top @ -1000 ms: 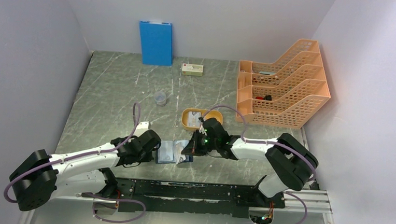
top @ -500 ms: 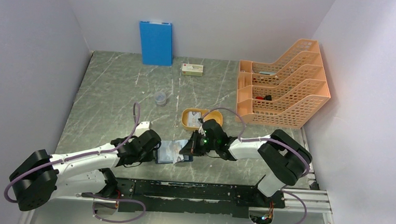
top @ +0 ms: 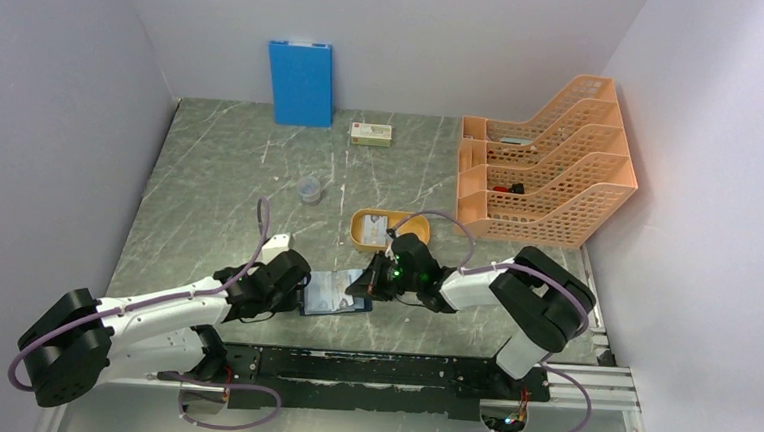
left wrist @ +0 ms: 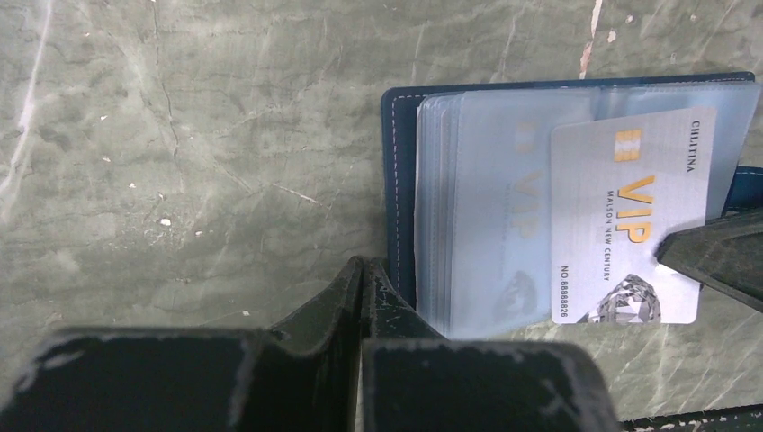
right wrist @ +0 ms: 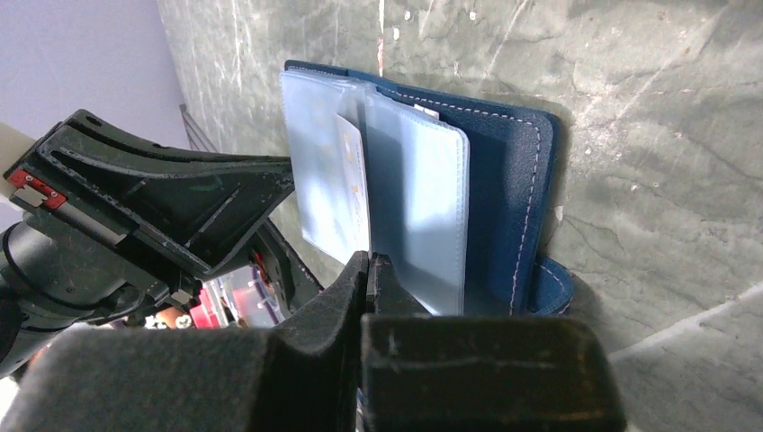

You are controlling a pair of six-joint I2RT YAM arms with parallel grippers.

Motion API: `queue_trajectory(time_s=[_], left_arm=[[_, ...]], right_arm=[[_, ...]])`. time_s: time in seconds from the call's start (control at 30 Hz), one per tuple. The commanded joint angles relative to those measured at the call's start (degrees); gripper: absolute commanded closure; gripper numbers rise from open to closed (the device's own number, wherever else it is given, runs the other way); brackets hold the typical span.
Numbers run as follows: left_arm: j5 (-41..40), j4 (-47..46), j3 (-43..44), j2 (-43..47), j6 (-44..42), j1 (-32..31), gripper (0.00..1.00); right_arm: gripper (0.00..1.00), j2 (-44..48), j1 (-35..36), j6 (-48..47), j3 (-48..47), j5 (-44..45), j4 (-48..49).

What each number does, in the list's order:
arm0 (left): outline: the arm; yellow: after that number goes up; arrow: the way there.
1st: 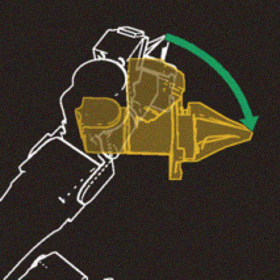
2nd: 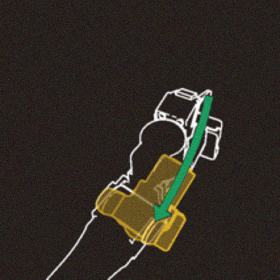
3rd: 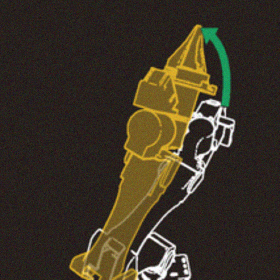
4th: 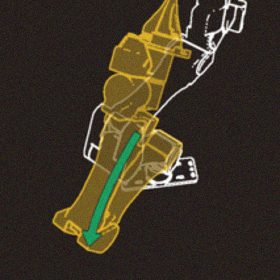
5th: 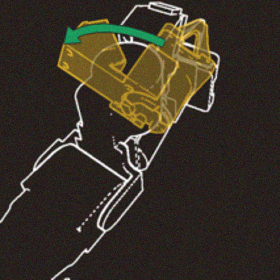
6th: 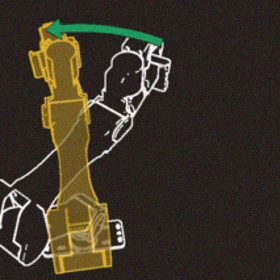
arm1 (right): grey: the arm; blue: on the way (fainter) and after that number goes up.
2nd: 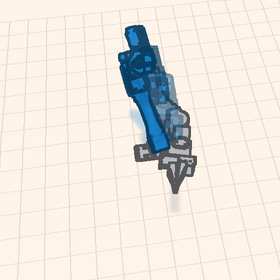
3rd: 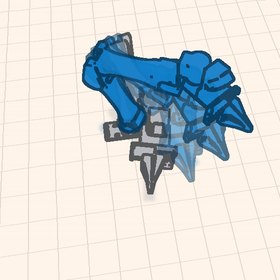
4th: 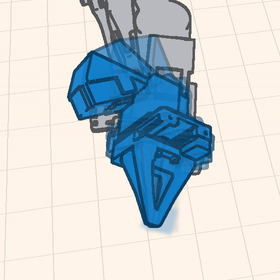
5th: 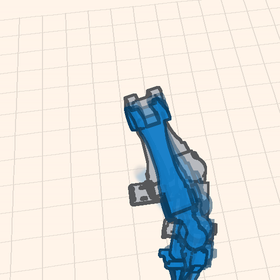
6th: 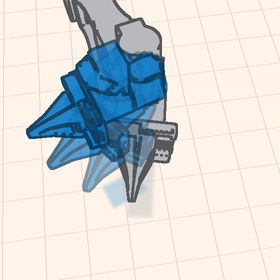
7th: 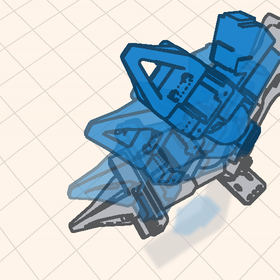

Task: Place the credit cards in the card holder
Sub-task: Insert the credit card into the card holder.

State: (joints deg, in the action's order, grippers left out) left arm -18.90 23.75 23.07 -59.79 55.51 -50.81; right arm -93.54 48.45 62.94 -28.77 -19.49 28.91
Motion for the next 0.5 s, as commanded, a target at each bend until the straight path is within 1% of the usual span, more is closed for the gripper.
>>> queue_trajectory(time_s=[0.0,0.27,0.47], left_arm=[[2.3,0.8,-2.1,-0.5,0.2,0.4,0.94],[3.0,-0.1,-2.4,-1.1,0.2,0.3,0.95],[3.3,-0.3,-3.0,-1.0,0.3,0.3,0.95]], right_arm=[[1.0,-2.0,0.0,0.5,1.0,2.2,1.0],[1.0,-3.4,1.4,1.6,0.6,2.7,1.6],[1.0,-1.9,1.6,3.4,2.3,6.5,1.2]])
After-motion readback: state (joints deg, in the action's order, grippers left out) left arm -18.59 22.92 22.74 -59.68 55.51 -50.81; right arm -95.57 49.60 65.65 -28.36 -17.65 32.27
